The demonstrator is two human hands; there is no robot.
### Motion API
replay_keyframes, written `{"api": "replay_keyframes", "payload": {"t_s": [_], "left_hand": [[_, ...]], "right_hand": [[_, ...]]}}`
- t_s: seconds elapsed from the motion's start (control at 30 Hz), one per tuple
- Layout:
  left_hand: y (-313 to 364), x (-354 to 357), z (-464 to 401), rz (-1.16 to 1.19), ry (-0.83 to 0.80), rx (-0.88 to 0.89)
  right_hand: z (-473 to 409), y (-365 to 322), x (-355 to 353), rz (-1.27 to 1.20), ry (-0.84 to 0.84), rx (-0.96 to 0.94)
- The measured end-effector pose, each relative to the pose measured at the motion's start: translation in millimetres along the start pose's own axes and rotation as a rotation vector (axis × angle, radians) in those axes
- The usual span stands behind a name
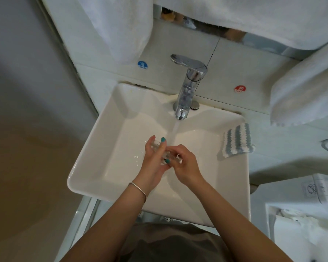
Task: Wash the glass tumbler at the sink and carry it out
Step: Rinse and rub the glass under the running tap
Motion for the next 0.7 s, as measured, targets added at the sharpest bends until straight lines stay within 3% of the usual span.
{"api": "replay_keyframes", "payload": {"t_s": [0.2, 0.33, 0.43, 0.53, 0.6, 0.7], "left_hand": [[3.4, -6.5, -1.5, 0.261, 0.02, -0.035], [1.5, -10.4, 1.8, 0.308, -0.005, -0.051], [0.7, -12.5, 1.6, 0.27, -0.026, -0.046], [8.1, -12.6, 3.0, 0.205, -0.081, 0.005], [9.9, -11.6, 4.8, 0.204, -0.109, 0.017], [6.5, -13.1, 3.7, 0.182, -0.09, 0.038]], "right_hand": [[1.0, 0.4, -1.2, 0.394, -0.024, -0.399], [-0.6, 2.7, -9.1, 0.706, -0.128, -0.438], [0.7, -8.3, -8.7, 0.804, -0.258, -0.434], [1.5, -16.2, -6.8, 0.744, -0.305, -0.381], [-1.5, -15.5, -8.1, 0.573, -0.277, -0.331], [-4.7, -7.6, -14.4, 0.309, -0.028, -0.279]]}}
Point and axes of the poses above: each hand's wrist, its own z-axis away from the middle knuckle, its own x-axis out of the palm, y = z × x, the point moved 4 cm from there along -z, towards the middle knuckle, and after that the axes turned 6 degrees about y, right-handed, at the moved point
